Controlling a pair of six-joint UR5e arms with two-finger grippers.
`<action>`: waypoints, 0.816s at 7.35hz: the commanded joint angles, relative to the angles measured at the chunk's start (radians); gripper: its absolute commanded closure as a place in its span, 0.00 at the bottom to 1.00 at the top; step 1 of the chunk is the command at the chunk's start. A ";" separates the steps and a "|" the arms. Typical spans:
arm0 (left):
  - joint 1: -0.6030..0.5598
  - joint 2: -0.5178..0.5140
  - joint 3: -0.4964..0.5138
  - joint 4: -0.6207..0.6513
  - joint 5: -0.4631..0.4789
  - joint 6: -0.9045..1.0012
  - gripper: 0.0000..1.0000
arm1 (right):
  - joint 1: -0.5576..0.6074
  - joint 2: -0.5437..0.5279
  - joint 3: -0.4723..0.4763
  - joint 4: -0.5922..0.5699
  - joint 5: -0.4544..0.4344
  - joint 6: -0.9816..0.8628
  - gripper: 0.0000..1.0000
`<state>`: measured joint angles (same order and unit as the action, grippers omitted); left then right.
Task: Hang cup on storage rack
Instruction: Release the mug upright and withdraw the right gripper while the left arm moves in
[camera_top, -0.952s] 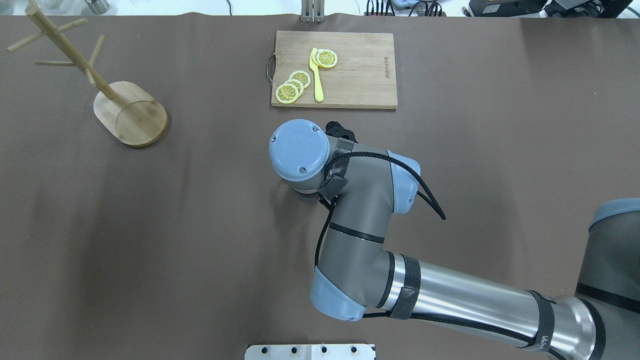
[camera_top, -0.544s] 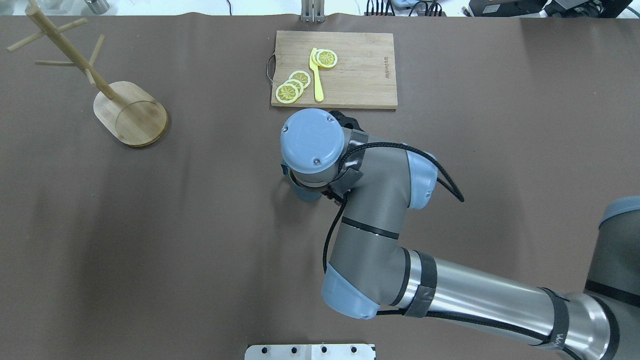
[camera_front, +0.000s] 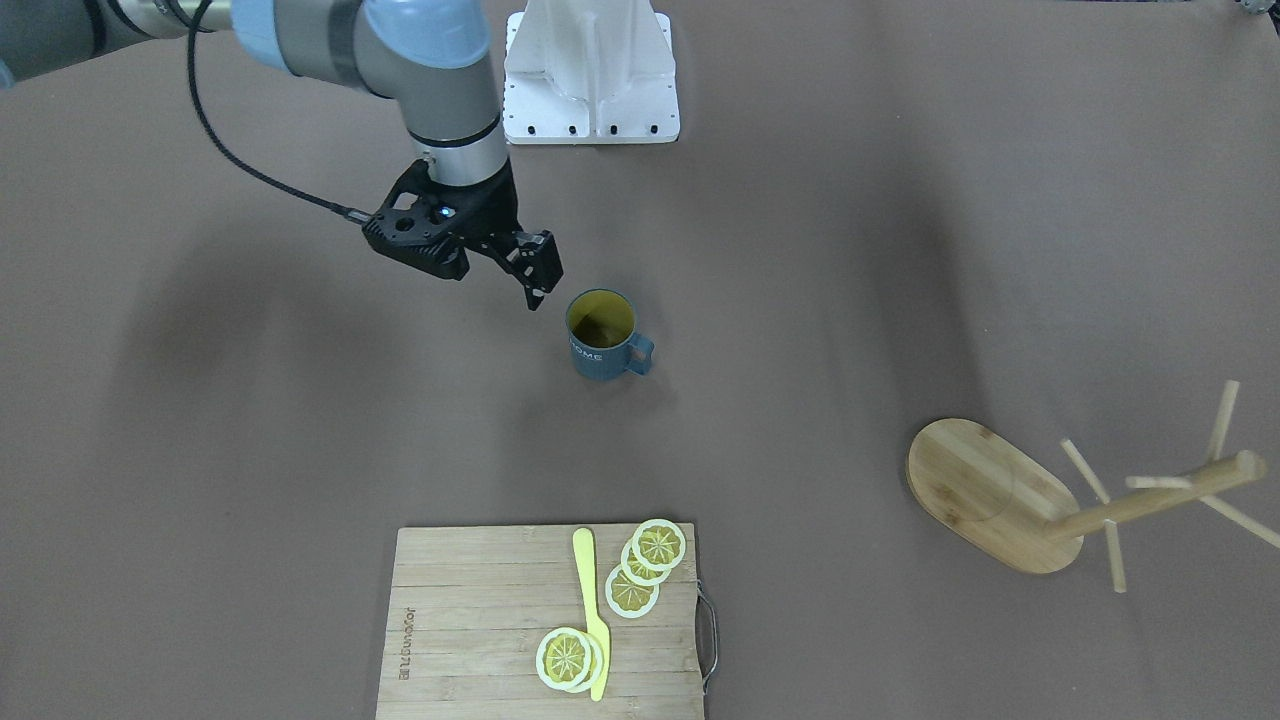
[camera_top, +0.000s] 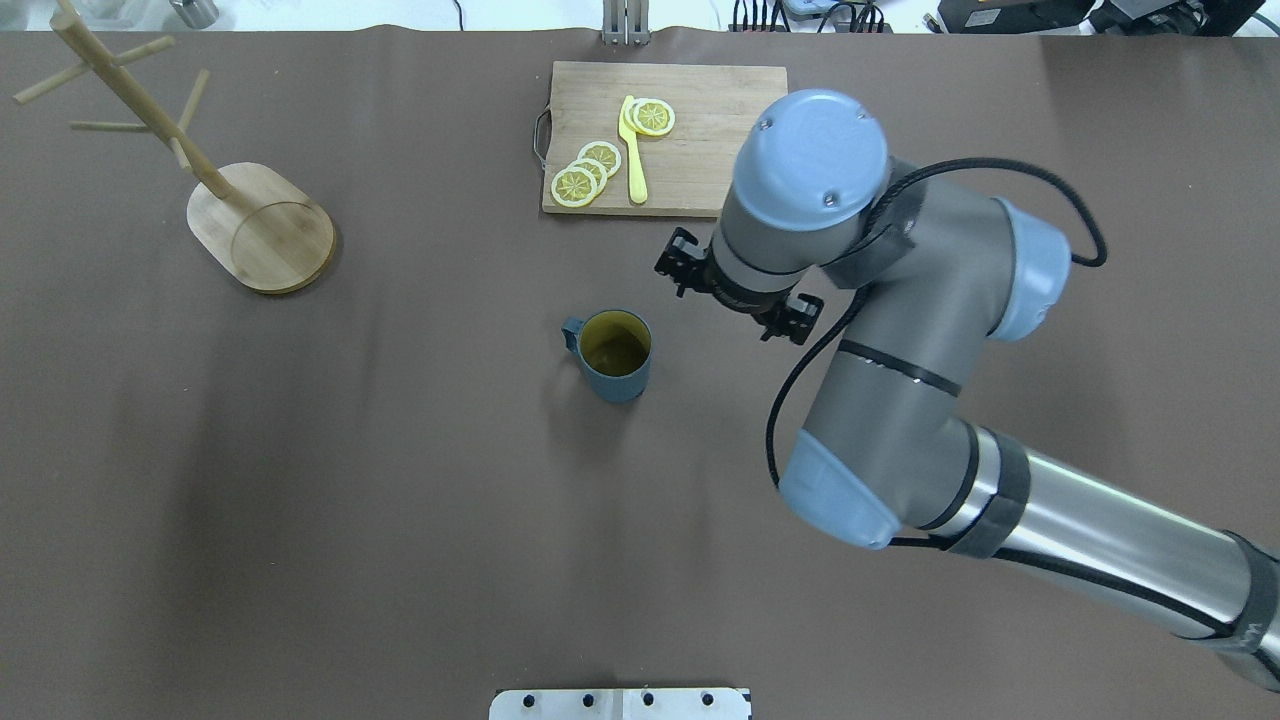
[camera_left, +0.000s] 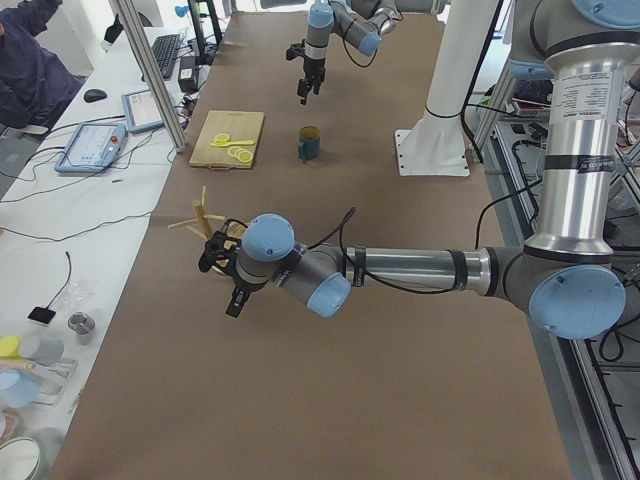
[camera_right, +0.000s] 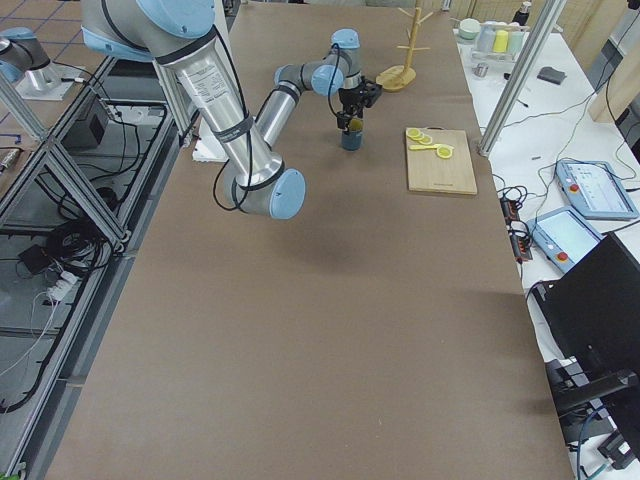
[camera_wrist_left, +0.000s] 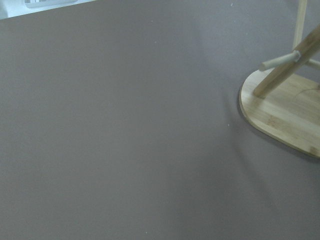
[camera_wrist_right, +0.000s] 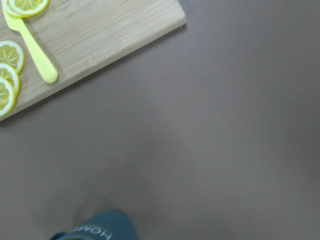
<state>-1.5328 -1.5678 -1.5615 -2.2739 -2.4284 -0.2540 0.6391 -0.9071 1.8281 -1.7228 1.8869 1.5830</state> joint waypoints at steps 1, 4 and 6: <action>0.028 0.037 -0.006 -0.220 -0.007 -0.145 0.01 | 0.129 -0.119 0.051 0.006 0.121 -0.269 0.00; 0.184 0.012 -0.078 -0.257 0.006 -0.275 0.01 | 0.346 -0.266 0.043 0.006 0.242 -0.676 0.00; 0.302 0.012 -0.092 -0.340 0.119 -0.350 0.01 | 0.479 -0.385 0.042 0.006 0.303 -0.942 0.00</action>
<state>-1.3035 -1.5540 -1.6424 -2.5747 -2.3776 -0.5599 1.0423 -1.2234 1.8709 -1.7165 2.1577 0.7943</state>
